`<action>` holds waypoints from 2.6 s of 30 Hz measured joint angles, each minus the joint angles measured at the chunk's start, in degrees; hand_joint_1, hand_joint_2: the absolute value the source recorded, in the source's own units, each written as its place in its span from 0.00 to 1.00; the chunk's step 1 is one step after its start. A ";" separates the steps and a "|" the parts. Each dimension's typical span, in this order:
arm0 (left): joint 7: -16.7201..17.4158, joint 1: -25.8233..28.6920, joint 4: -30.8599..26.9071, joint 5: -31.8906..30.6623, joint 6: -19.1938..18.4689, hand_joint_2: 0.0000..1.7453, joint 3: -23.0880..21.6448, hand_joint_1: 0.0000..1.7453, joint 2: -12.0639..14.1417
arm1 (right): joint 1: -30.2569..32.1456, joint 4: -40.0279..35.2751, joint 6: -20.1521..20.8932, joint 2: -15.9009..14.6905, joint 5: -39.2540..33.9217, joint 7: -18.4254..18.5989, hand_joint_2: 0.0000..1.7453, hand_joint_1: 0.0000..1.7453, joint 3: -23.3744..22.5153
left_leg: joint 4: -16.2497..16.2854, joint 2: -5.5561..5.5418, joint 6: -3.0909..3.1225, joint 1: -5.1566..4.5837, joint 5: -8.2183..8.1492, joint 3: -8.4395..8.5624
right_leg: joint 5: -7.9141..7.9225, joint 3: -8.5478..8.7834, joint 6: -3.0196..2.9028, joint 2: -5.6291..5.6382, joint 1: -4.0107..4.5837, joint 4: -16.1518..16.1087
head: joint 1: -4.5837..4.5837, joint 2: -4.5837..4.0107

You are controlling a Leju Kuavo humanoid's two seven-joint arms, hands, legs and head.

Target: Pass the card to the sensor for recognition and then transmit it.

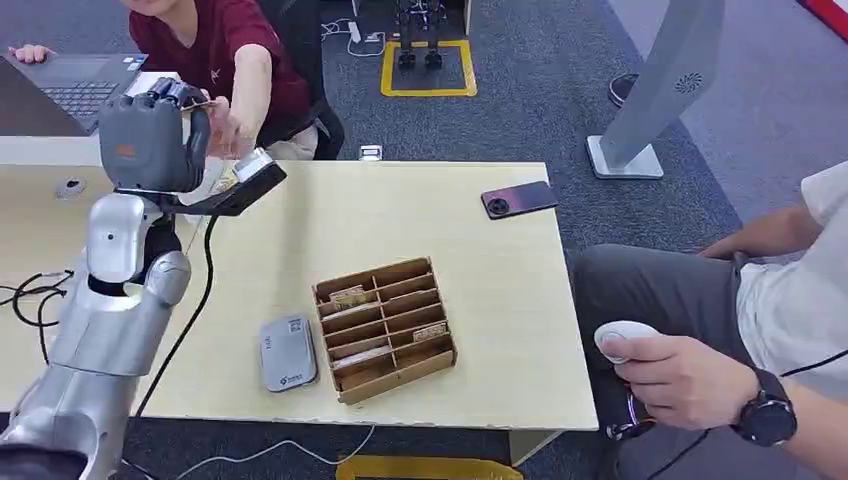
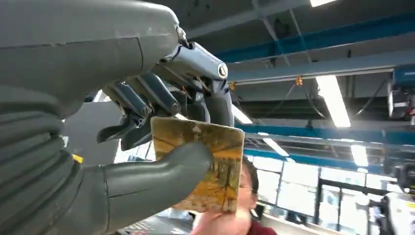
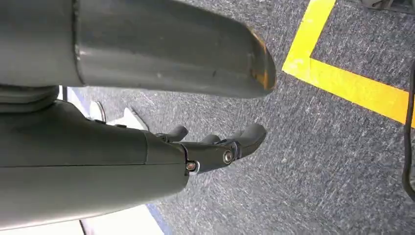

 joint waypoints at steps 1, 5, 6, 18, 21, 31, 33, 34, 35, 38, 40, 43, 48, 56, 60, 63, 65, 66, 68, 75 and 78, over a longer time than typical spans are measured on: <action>0.46 -0.69 2.03 -1.07 0.55 1.00 0.00 1.00 -0.28 | -0.10 0.00 -0.02 -0.04 0.02 -0.02 0.00 0.00 0.33 | 0.00 0.01 0.00 -0.01 0.00 0.01 | 0.00 0.00 0.00 0.01 -0.01 0.00 | 0.02 0.00; 0.57 -2.11 8.19 -2.68 1.77 1.00 0.00 1.00 -1.29 | -0.19 0.02 -0.07 -0.07 0.02 0.00 0.00 0.00 1.00 | 0.00 0.06 0.00 0.00 0.01 0.01 | 0.02 -0.01 -0.01 0.03 0.00 0.00 | 0.02 0.00; 0.57 -2.30 9.04 -2.71 1.81 1.00 0.00 1.00 -1.51 | -0.22 0.02 -0.07 -0.09 0.02 0.00 0.00 0.00 1.09 | 0.00 0.05 0.00 0.00 0.01 0.02 | 0.02 -0.01 -0.01 0.02 0.00 0.01 | 0.04 0.00; 0.70 -2.86 15.00 -2.86 4.52 1.00 0.02 0.00 -2.93 | -0.29 0.11 -0.15 -0.13 0.00 0.26 0.00 0.00 1.75 | -0.01 0.06 -0.01 0.01 0.01 -0.05 | 0.01 -0.07 -0.01 0.04 0.00 0.01 | 0.07 -0.02; -0.22 -2.83 16.19 -4.41 3.97 1.00 0.02 0.00 -3.01 | -0.31 0.20 0.02 -0.13 -0.06 0.61 0.00 0.00 1.88 | -0.01 0.06 -0.01 0.00 0.00 -0.06 | 0.01 -0.07 -0.01 0.04 0.00 0.00 | 0.04 -0.02; -2.84 -1.18 17.04 -2.75 4.22 1.00 0.28 0.00 0.11 | 0.00 0.44 -0.15 -0.13 -0.59 0.76 0.00 0.00 1.88 | -0.01 0.04 -0.02 0.03 0.01 -0.06 | 0.01 -0.07 -0.02 0.03 0.00 0.01 | 0.07 -0.02; -2.82 -1.03 17.04 -2.58 4.41 1.00 0.44 0.00 0.53 | -0.04 0.48 -0.15 -0.13 -0.70 0.77 0.00 0.00 1.88 | -0.02 0.04 -0.02 0.03 0.01 -0.08 | 0.01 -0.07 -0.02 0.02 0.00 0.03 | 0.07 0.00; -2.82 -0.88 17.04 -2.05 4.80 1.00 0.61 0.00 0.61 | -0.05 0.48 -0.15 -0.13 -0.72 0.76 0.00 0.00 1.86 | -0.04 0.04 -0.02 0.04 0.02 -0.11 | 0.01 -0.05 -0.02 0.02 0.00 0.05 | 0.09 0.00; -2.84 -0.53 17.00 -1.15 5.53 1.00 0.98 0.00 1.01 | -0.05 0.50 -0.22 -0.11 -0.85 0.74 0.00 0.00 1.86 | -0.04 0.07 -0.02 0.04 0.01 -0.10 | 0.01 -0.05 -0.02 0.05 0.00 0.06 | 0.11 -0.02; -4.42 2.32 14.65 2.98 7.82 1.00 3.63 0.00 2.98 | 0.20 0.55 -0.68 0.00 -1.42 0.22 0.00 0.00 1.77 | -0.06 0.35 -0.09 0.04 -0.04 0.01 | 0.02 -0.07 -0.03 0.36 -0.02 0.06 | 0.04 -0.02; -6.26 5.87 10.87 4.22 8.74 1.00 6.17 0.00 5.04 | 0.45 0.59 -0.74 0.09 -1.49 0.28 0.00 0.00 1.53 | -0.07 0.35 -0.12 0.04 -0.06 0.05 | -0.02 -0.09 -0.07 0.36 -0.02 0.06 | 0.02 -0.02; -9.22 12.21 4.97 6.92 12.20 1.00 10.44 0.00 7.41 | 0.69 0.68 -0.33 0.35 -2.14 0.76 0.00 0.00 0.92 | -0.12 0.36 -0.17 0.05 -0.09 0.03 | -0.08 -0.09 -0.14 0.38 -0.01 0.07 | 0.00 -0.02; -15.59 28.90 -11.97 15.02 18.51 1.00 21.69 0.00 7.78 | 1.30 0.70 -1.42 1.57 -4.13 0.04 0.00 0.00 -0.75 | -0.19 0.55 -0.22 0.06 -0.34 0.19 | -0.31 -0.10 -0.06 0.65 0.00 0.02 | -0.02 -0.02; -20.36 42.54 -25.61 32.62 19.03 1.00 37.06 0.00 3.01 | 1.49 0.76 -1.09 2.69 -5.29 0.24 0.00 0.00 -2.56 | -0.24 0.67 -0.27 0.08 -0.57 0.29 | -0.36 0.08 -0.13 0.68 -0.03 0.05 | 0.04 0.00; -22.57 43.67 -20.43 51.62 8.34 1.00 62.18 0.00 -4.64 | 2.29 0.79 0.30 3.50 -3.35 3.36 0.00 0.00 -3.39 | -0.26 0.64 -0.24 0.14 -0.70 0.30 | -0.58 0.13 -0.12 0.71 0.03 0.05 | 0.13 0.00; -17.54 40.87 -7.22 54.77 14.79 1.00 81.74 0.00 -6.58 | 2.28 0.79 0.33 3.61 -1.79 3.43 0.00 0.00 -3.37 | -0.32 0.78 -0.36 0.14 -0.79 0.49 | -0.65 0.16 -0.21 0.86 0.03 0.06 | -0.20 0.00; -11.59 40.91 -1.68 49.06 19.96 1.00 89.94 0.00 -9.36 | 2.25 0.76 -0.18 3.50 -1.73 2.95 0.00 0.00 -3.37 | -0.30 0.65 -0.34 0.14 -0.79 0.55 | -0.73 0.18 -0.17 0.76 0.04 0.03 | -0.35 0.00; -8.80 40.86 -0.49 46.64 21.00 1.00 92.99 0.00 -11.20 | 2.15 0.74 -0.28 3.41 -1.73 2.78 0.00 0.00 -3.37 | -0.28 0.40 -0.31 0.13 -0.77 0.55 | -0.84 0.22 -0.04 0.63 0.05 -0.01 | -0.22 0.00; -6.25 40.37 1.33 40.62 21.35 1.00 97.03 0.00 -15.04 | 1.86 0.72 -0.52 3.24 -1.62 2.60 0.00 0.00 -3.37 | -0.22 -0.01 -0.11 0.04 -0.84 0.59 | -0.93 0.44 0.07 0.13 0.02 -0.05 | -0.09 -0.02; -9.44 36.31 24.46 15.43 21.37 1.00 105.44 0.00 -22.65 | 1.34 0.72 -1.33 3.78 -0.92 4.31 1.00 0.00 -3.39 | -0.21 -0.12 0.16 -0.21 -0.79 0.67 | -0.86 0.72 0.32 -0.09 -0.28 -0.06 | -0.04 0.00; -5.84 35.31 34.13 4.17 20.85 1.00 105.16 0.00 -25.12 | 1.20 0.70 -1.33 4.20 -0.68 5.40 1.00 0.00 -3.43 | -0.18 -0.10 0.33 -0.26 -0.77 0.72 | -0.77 0.71 0.39 -0.06 -0.37 -0.09 | 0.04 0.00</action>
